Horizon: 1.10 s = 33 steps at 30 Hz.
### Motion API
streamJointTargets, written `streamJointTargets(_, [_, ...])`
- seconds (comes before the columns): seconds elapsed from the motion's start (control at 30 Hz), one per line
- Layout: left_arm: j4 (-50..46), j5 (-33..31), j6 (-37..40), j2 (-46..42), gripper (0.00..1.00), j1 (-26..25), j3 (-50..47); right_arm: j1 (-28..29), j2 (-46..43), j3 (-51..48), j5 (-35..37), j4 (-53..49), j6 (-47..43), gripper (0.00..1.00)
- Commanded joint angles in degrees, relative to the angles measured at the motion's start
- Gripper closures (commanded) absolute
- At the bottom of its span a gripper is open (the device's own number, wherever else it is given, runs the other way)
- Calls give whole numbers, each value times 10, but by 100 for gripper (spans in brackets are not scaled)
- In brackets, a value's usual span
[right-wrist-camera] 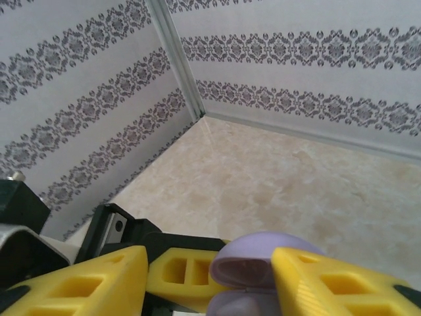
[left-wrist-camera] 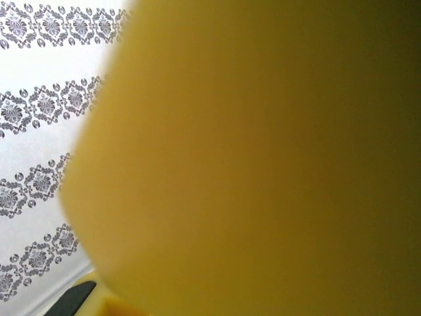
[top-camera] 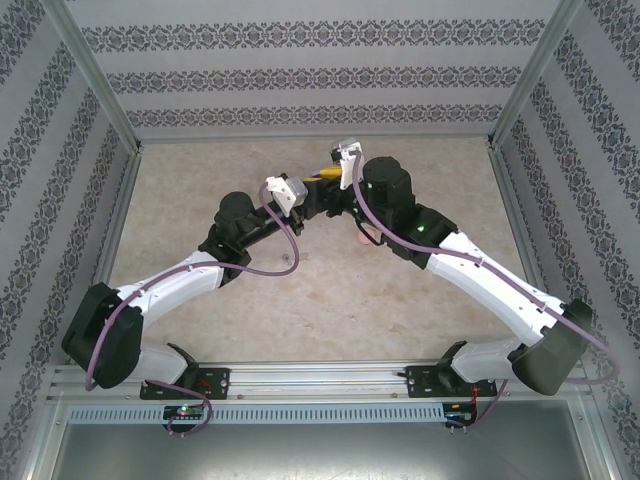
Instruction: Insert the wireless bluetooth earbuds into the charging case
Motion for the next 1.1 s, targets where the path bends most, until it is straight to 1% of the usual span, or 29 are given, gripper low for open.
streamJointTargets(0.0, [92,59,16,-7,100,-32,15,-12,23,16,11,-27,26,40])
streamJointTargets(0.2, [94,50,18,-4,100,-32,12,-25,21,33,-1,-29,58,28])
streamJointTargets(0.4, [124,24,6,4,100,-19,-4,-38,-11,48,-8,-34,97,22])
streamJointTargets(0.6, [152,4,-17,-2,100,17,-37,-61,-41,53,3,-85,142,20])
streamJointTargets(0.77, [168,-17,-33,-32,100,53,-82,-75,-49,31,17,-131,157,20])
streamJointTargets(0.83, [171,-27,-37,-50,100,68,-103,-77,-43,20,28,-155,161,21])
streamJointTargets(0.93, [184,-40,-57,-76,100,96,-137,-78,-32,-9,35,-163,170,21])
streamJointTargets(1.07, [199,-65,-78,-111,100,128,-176,-72,9,-30,30,-171,176,22])
